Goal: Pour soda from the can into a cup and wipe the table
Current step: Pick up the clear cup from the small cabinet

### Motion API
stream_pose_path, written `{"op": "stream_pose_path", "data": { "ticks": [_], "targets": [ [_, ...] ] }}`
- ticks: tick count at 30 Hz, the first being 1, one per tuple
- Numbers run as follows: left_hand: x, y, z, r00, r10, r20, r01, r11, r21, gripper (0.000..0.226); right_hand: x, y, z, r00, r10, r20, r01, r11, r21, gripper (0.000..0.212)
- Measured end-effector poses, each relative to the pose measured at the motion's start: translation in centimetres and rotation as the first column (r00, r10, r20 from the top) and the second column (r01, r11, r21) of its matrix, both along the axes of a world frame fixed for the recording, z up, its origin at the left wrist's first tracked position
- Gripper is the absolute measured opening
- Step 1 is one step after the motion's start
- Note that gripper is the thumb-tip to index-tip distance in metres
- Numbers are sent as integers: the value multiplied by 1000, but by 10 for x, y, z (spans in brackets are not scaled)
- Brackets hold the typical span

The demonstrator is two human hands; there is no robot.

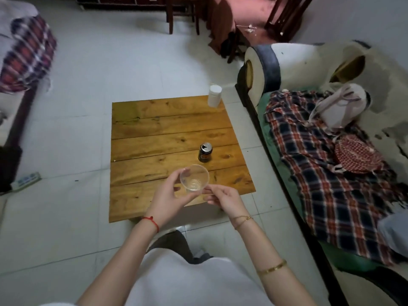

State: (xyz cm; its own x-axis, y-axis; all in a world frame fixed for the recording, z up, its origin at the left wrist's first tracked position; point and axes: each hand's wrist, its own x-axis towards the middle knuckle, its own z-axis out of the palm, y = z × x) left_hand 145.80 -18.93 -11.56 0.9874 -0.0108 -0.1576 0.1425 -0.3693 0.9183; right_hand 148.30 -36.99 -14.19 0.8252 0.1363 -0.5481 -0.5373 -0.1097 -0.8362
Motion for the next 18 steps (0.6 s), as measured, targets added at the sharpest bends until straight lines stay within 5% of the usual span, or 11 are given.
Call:
{"op": "stream_pose_path", "data": {
  "ticks": [11,18],
  "targets": [
    [58,24,-18,996,83,-24,-82,995,50,80,76,25,-23,995,94,-39,-93,996,12,30],
    [102,40,-31,989,147,-13,-145,987,66,66,131,20,-46,998,1,-64,-8,994,-107,27]
  ]
}}
